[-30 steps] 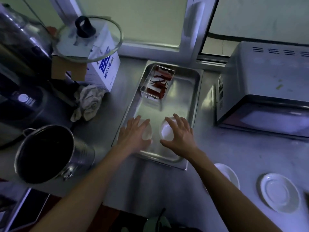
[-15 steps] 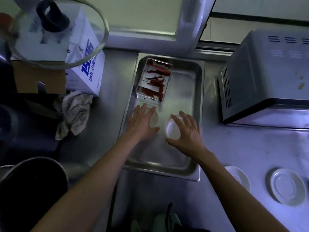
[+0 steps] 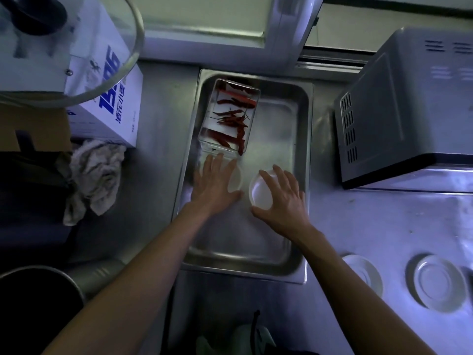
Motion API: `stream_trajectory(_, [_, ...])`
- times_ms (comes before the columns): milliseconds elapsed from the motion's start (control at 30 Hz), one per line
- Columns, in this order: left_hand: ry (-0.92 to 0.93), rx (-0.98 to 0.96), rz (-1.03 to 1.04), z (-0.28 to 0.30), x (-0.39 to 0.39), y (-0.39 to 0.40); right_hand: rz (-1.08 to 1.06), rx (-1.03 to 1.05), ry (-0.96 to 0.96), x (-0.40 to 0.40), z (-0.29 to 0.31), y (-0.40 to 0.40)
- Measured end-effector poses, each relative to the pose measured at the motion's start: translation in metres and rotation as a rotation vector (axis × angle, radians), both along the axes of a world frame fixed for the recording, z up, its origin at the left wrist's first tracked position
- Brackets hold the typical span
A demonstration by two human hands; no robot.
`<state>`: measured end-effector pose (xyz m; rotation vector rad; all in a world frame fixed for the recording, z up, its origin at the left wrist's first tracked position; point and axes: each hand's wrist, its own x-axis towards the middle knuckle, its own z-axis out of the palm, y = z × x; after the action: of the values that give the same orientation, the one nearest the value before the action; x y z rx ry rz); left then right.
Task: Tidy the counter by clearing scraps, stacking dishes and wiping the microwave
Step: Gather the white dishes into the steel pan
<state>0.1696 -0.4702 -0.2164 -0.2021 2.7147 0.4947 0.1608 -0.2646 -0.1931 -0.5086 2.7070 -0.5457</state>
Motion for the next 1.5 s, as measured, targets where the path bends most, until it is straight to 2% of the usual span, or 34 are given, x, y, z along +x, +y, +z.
stream_trajectory(233, [0.162,-0.063,-0.022,0.020,0.015,-0.012,0.037,0.001,0.012,-0.006,0.007,-0.003])
stream_trajectory(433, [0.288,0.012,0.155,0.037,0.047,-0.031,0.150,-0.067,0.076,-0.005,0.017,-0.043])
stream_trajectory(567, [0.333,0.043,0.194,0.037,0.061,-0.045,0.217,-0.063,0.086,-0.004,0.014,-0.075])
stream_trajectory(733, [0.334,0.078,0.294,0.034,0.073,-0.056,0.243,-0.021,0.061,-0.006,-0.001,-0.094])
stream_trajectory(1200, [0.312,0.072,0.274,0.025,0.078,-0.067,0.286,0.095,0.025,-0.016,-0.043,-0.111])
stream_trajectory(1500, [0.287,0.079,0.269,0.020,0.074,-0.072,0.311,0.076,0.104,-0.019,-0.058,-0.119])
